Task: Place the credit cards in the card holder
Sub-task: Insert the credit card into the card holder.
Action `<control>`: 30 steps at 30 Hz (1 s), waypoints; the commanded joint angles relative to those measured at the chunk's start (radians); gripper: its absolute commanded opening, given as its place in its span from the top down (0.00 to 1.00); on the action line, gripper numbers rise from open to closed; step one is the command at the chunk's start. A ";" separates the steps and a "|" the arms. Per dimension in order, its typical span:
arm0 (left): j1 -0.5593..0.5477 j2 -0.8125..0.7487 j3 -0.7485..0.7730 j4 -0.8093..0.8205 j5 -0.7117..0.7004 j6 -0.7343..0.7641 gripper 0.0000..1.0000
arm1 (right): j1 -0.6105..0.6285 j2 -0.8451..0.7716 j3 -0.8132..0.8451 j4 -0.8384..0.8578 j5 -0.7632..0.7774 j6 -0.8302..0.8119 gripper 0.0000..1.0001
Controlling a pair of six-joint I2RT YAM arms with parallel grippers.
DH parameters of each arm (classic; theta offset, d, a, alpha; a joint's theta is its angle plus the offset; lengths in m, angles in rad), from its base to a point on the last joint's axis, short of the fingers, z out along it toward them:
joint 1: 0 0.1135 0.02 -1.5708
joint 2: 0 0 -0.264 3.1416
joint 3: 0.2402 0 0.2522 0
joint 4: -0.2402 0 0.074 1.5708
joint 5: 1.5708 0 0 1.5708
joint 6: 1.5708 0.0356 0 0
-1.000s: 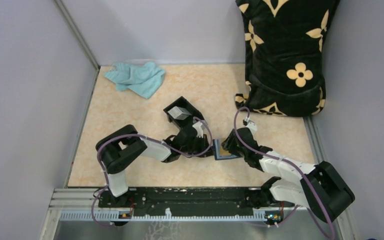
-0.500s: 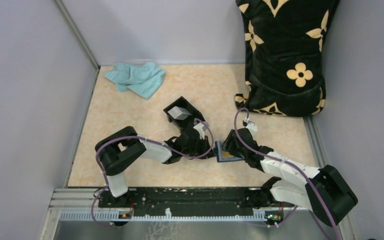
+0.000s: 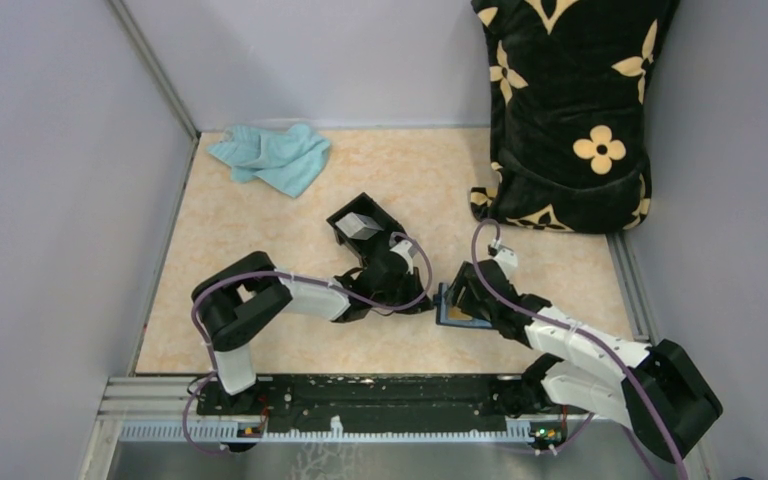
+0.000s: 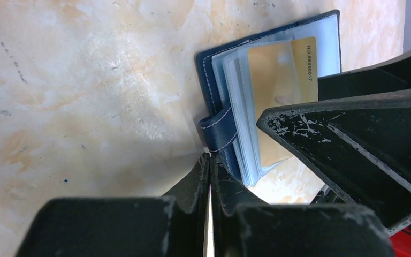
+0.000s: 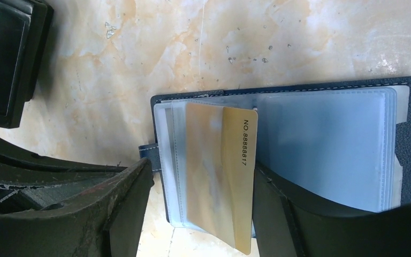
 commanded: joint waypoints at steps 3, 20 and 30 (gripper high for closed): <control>-0.003 0.007 -0.027 -0.174 -0.097 -0.002 0.77 | 0.019 -0.009 0.002 -0.217 0.039 -0.008 0.34; -0.055 -0.041 0.004 -0.209 -0.199 -0.023 0.59 | 0.063 0.001 0.068 -0.308 0.099 -0.016 0.17; -0.107 -0.174 -0.200 0.112 -0.181 -0.099 0.62 | 0.098 0.069 0.147 -0.314 0.121 -0.063 0.21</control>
